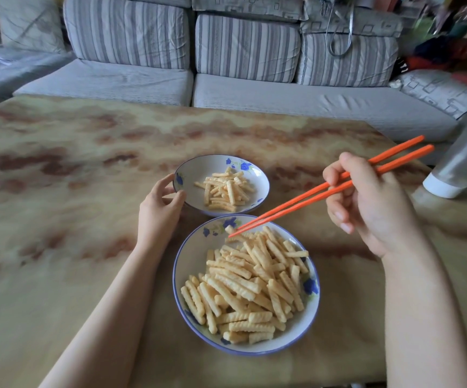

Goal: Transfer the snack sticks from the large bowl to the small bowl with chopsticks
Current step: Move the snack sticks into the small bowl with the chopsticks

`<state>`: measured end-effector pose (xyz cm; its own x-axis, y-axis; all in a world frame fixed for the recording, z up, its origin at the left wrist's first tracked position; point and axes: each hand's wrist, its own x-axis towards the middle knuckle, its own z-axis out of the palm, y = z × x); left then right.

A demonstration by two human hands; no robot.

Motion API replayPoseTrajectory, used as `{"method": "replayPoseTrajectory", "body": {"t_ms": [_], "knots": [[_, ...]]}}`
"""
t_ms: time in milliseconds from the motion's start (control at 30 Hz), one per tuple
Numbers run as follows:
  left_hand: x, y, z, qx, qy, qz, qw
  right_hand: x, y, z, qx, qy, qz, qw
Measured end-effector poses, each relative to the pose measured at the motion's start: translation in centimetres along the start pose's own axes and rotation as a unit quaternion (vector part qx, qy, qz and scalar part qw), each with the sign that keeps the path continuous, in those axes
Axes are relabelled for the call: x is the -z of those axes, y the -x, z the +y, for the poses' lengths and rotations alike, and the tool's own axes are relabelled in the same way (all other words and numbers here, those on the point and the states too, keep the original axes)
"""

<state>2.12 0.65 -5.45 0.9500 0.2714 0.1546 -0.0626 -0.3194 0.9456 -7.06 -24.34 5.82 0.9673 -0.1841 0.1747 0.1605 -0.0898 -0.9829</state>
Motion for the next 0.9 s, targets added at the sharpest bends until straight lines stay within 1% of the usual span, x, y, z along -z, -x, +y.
{"method": "replayPoseTrajectory", "body": {"t_ms": [100,200,267,367,533,733,833,900], "knots": [[0.0,0.0,0.0,-0.004,-0.003,0.002,1.0,-0.2,-0.2,0.0,0.027,-0.078,0.053,0.995],[0.0,0.0,-0.1,-0.007,-0.001,0.002,1.0,-0.8,-0.5,0.0,0.048,-0.146,0.111,0.982],[0.0,0.0,-0.1,-0.007,0.005,0.001,1.0,-1.3,-0.7,0.4,0.055,-0.156,0.147,0.975],[0.0,0.0,-0.1,-0.004,0.008,0.001,1.0,-2.2,-1.1,1.6,0.058,-0.114,0.179,0.976],[0.0,0.0,-0.1,-0.004,-0.003,0.002,1.0,-3.5,-1.6,3.4,0.044,-0.058,0.157,0.985],[-0.1,-0.1,-0.4,0.002,0.01,-0.003,1.0,-2.4,-1.2,2.2,0.062,-0.064,0.144,0.985],[0.0,-0.1,-0.4,0.001,0.01,-0.001,1.0,-1.1,-0.9,1.2,0.063,-0.057,0.11,0.99],[0.0,-0.1,-0.4,-0.001,0.014,-0.003,1.0,-0.4,-0.6,0.6,0.059,-0.03,0.073,0.995]]}}
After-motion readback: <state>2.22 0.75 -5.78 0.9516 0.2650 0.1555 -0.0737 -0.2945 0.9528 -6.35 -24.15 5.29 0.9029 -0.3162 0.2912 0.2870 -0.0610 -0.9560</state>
